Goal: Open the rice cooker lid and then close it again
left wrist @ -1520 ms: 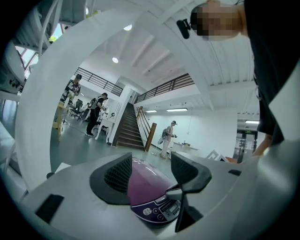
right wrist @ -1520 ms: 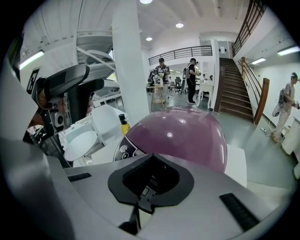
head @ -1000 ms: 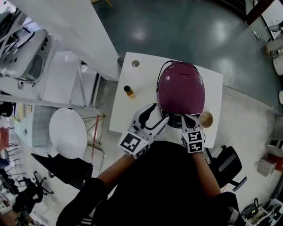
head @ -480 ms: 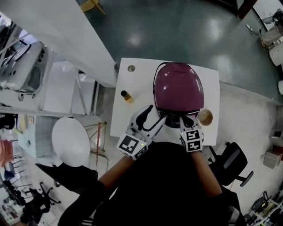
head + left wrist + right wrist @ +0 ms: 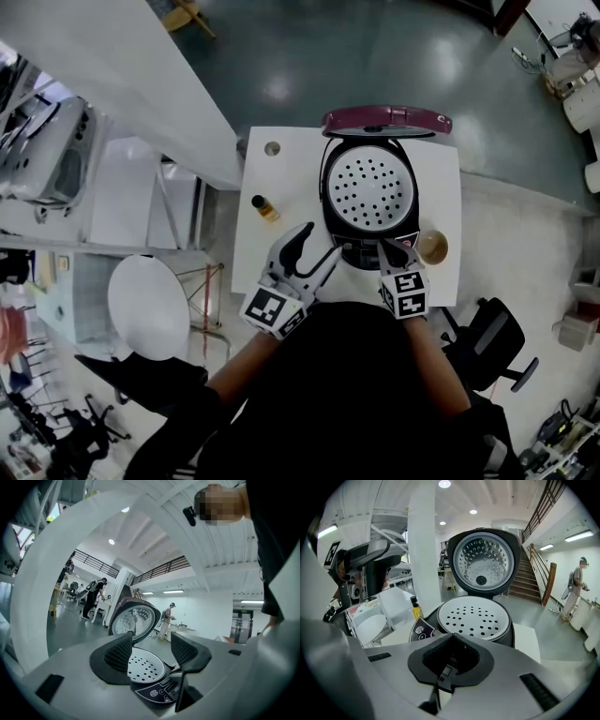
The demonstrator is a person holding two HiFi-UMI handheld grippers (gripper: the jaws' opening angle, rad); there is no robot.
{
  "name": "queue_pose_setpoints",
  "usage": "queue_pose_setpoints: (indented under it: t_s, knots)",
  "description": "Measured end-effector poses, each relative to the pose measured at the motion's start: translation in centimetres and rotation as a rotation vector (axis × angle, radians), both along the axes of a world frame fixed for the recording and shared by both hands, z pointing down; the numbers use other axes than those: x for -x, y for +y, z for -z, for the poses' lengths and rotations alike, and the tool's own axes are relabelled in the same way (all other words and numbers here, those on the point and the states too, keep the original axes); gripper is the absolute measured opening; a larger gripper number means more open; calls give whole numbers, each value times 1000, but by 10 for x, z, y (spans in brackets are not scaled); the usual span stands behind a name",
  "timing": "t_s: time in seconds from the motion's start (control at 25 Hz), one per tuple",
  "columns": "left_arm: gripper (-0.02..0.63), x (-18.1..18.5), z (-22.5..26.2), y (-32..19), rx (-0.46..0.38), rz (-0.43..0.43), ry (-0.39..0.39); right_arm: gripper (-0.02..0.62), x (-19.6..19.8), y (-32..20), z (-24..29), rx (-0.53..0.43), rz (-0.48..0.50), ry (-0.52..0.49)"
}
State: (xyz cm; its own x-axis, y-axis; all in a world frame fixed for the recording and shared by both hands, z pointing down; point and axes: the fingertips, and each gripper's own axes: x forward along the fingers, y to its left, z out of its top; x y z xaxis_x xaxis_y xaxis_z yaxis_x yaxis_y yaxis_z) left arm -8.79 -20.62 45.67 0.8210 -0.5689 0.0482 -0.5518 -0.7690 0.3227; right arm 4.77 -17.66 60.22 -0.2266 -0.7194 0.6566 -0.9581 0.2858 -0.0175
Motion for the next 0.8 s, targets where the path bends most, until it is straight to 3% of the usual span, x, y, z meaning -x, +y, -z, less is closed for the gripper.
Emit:
queue_pose_setpoints:
  t_s: [0.6, 0.8]
  knots:
    - [239, 1, -6, -2, 3, -15, -5, 0, 0, -4, 0, -3, -35, -38]
    - [239, -3, -2, -4, 1, -14, -11, 0, 1, -7, 3, -26, 16, -31]
